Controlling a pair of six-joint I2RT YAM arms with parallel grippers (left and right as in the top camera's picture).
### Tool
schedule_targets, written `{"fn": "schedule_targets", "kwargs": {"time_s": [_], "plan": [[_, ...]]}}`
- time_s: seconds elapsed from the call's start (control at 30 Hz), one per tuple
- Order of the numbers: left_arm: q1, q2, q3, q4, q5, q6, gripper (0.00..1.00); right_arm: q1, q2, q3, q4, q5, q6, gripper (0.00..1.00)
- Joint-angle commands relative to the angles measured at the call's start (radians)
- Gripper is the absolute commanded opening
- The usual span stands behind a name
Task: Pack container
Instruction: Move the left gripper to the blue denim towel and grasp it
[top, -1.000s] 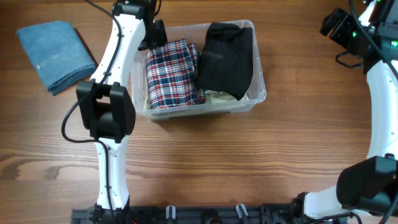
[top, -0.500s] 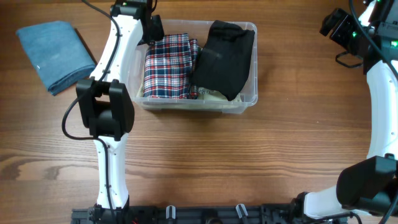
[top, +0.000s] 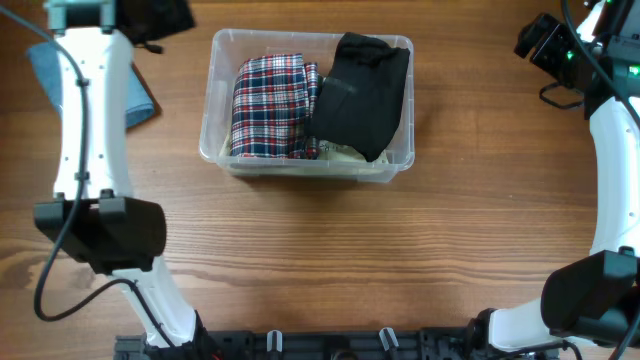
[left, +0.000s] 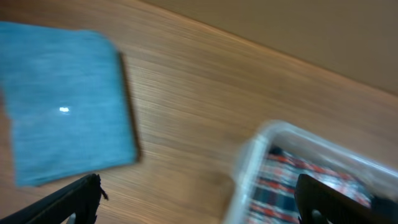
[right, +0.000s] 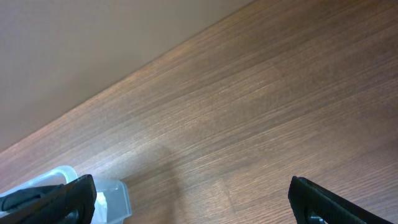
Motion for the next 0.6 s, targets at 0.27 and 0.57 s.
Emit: {"fn": "schedule_targets", "kwargs": {"time_s": [0.27, 0.57], "plan": [[0.121, 0.335, 0.001, 0.185, -0.351, -0.048, 0.99, 0.002, 0.009, 0.006, 0.003, -0.008, 0.01, 1.0], [0.117, 0.527, 0.001, 0.249, -0.414, -0.074, 0.99, 0.002, 0.009, 0.006, 0.003, -0.008, 0.01, 1.0]]}}
